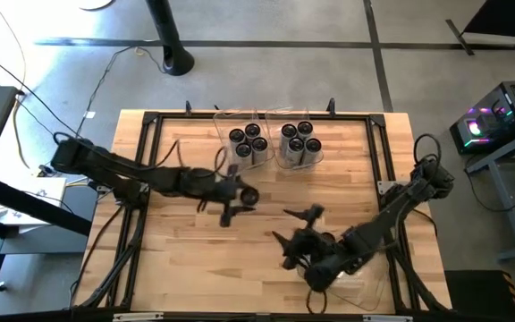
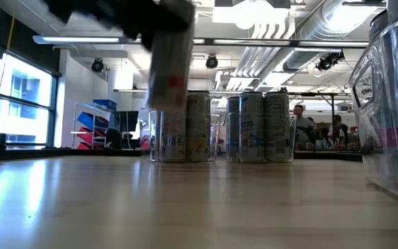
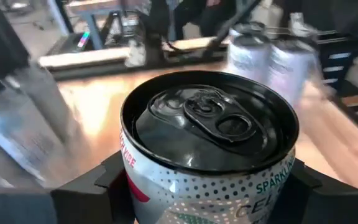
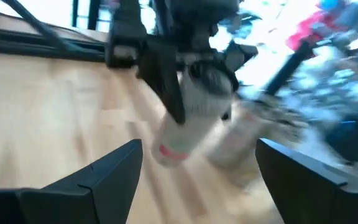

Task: Sort soda cans
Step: Remove the white-pink soda can from the bottom right transparent bin

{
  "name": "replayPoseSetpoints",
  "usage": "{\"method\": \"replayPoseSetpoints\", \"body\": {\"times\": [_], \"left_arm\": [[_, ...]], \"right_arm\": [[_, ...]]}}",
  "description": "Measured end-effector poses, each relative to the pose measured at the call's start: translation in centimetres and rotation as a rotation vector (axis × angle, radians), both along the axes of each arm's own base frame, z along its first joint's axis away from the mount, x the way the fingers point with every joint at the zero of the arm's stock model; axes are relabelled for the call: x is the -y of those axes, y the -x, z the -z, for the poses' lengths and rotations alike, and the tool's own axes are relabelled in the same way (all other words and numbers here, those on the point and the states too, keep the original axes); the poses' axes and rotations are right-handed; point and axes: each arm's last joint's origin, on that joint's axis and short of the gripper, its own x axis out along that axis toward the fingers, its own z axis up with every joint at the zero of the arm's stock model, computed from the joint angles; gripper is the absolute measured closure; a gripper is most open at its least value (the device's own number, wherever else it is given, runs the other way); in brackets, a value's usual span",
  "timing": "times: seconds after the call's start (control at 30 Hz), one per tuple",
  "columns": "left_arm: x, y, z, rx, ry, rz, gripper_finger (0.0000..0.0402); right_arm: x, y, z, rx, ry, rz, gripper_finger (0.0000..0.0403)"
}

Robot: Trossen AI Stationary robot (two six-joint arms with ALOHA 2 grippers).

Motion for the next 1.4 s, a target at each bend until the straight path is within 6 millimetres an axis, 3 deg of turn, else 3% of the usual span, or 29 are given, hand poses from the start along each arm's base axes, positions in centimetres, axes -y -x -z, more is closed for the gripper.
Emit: {"method": "replayPoseSetpoints", "body": {"times": [0.17,0.4,0.8,1.17,1.4], "left_arm": [[0.2,2.2,5.0,0.005,0.050,-0.019,0.0167],[0.2,3.2,8.1,0.009,0.083,-0.092,0.0167],[0.3,2.8,10.1,-0.061,0.080,-0.096,0.0123],[0.2,2.8,9.4,-0.033,0.120,-0.081,0.0118],[0.3,3.5,8.0,-0.028,0.093,-0.039,0.0117]], "right_arm": [[1.4,-3.4,-0.2,0.063,-0.084,-0.232,0.0094],[5.0,-6.0,-0.8,0.113,-0.150,-0.318,0.0094],[5.3,-7.0,0.9,0.089,-0.251,-0.341,0.0094],[5.6,-7.1,1.0,0.074,-0.233,-0.335,0.0094],[8.3,-8.6,1.7,0.031,-0.270,-0.398,0.0094]]}}
